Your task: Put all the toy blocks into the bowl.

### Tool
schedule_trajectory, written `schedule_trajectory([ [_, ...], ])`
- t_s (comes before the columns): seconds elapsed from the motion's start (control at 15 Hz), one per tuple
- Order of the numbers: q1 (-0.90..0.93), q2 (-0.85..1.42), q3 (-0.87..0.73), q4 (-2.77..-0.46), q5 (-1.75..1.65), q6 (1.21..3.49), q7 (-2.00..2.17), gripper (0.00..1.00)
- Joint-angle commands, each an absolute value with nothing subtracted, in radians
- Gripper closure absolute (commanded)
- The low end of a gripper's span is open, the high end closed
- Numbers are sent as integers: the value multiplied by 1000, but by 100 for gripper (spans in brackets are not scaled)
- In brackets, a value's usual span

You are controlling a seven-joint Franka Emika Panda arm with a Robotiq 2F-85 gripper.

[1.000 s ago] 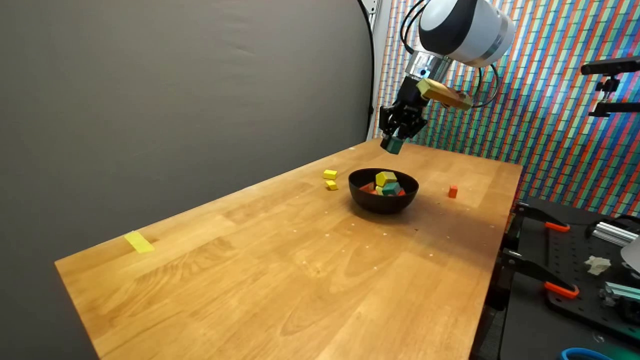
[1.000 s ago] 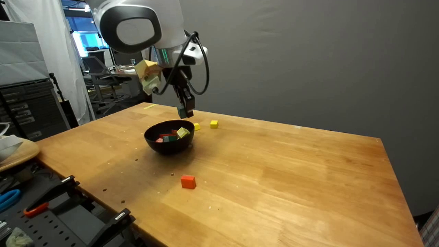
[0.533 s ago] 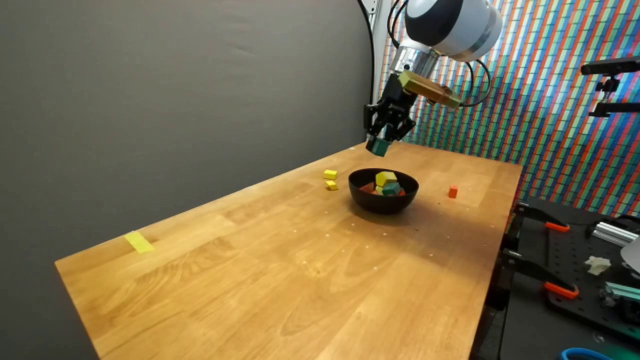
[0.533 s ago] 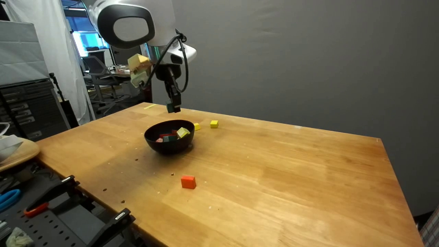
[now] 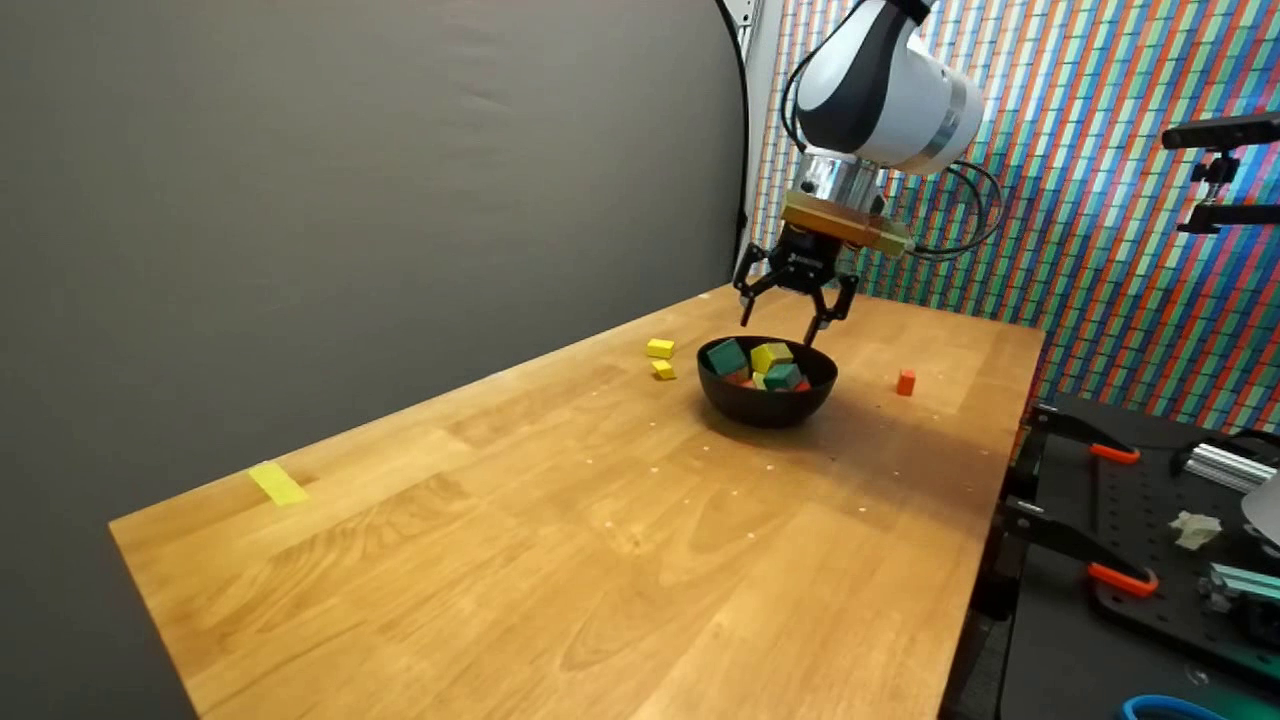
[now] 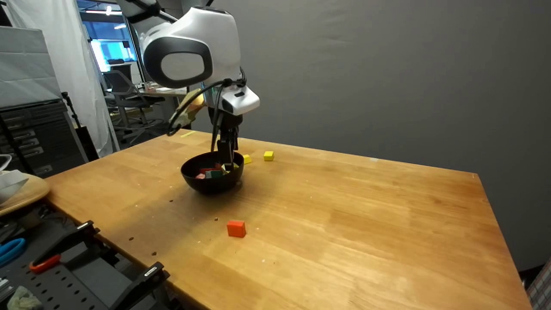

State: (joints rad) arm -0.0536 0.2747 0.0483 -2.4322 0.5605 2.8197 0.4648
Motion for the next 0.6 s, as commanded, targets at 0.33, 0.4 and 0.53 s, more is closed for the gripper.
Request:
schedule_trajectory([
  [0.33, -106, 149, -127, -2706, 592, 3127, 489, 0],
  [0.4, -108, 153, -149, -2722, 580, 3142, 485, 0],
  [0.53, -123, 162, -176, -2731, 568, 3125, 471, 0],
])
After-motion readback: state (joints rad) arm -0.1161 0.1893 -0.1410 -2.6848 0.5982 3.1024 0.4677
